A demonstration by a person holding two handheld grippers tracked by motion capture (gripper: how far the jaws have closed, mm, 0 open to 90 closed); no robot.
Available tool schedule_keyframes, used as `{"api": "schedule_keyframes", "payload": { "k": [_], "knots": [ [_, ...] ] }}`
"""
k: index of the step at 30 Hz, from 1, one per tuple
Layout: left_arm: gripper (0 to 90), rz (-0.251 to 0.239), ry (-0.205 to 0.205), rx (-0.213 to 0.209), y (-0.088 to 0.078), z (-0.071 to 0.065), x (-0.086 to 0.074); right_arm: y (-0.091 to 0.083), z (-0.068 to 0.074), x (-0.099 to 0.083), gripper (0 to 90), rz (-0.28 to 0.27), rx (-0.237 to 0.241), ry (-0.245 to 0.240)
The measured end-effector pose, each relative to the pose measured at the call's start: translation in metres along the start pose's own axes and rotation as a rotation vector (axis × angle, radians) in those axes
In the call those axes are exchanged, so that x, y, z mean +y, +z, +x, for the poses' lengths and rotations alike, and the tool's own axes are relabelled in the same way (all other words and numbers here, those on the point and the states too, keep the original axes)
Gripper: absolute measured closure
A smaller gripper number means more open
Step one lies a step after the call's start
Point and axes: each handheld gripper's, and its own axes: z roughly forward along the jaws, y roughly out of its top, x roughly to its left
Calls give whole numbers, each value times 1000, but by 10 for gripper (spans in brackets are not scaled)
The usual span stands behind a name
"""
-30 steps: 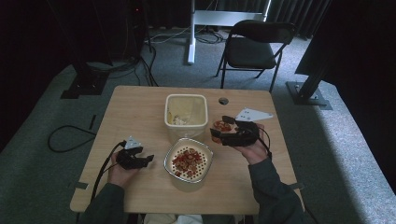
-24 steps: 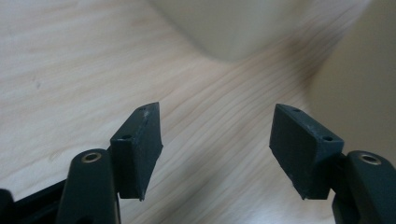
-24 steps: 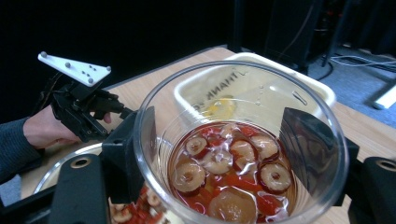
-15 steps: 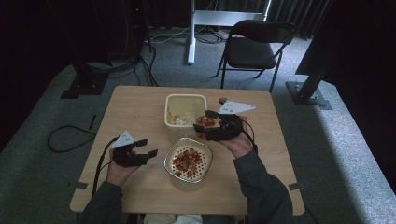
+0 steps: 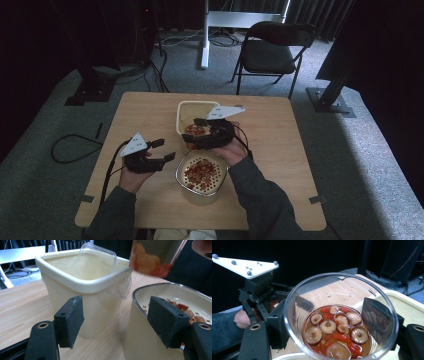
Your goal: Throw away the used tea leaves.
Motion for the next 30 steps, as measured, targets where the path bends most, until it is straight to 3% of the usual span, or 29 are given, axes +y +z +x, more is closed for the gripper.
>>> {"api": "schedule_keyframes", "payload": {
  "k": [3,7,8,12,24,30],
  "knots": [
    [292,-16,35,-23,6,-4,5,11,4,3,278,11,17,-3],
    [288,-28,47,-30,9,-7,8,18,7,5,278,17,26,-8],
    [287,-35,53,-38,11,-8,10,26,11,7,279,22,40,-8],
    [286,-39,85,-34,12,-11,16,35,14,8,281,29,59,-10],
    [337,-27,89,-40,18,-10,19,47,19,15,282,40,78,-17],
    [415,-21,93,-10,19,-10,19,51,19,16,282,46,75,-22]
  ]
}}
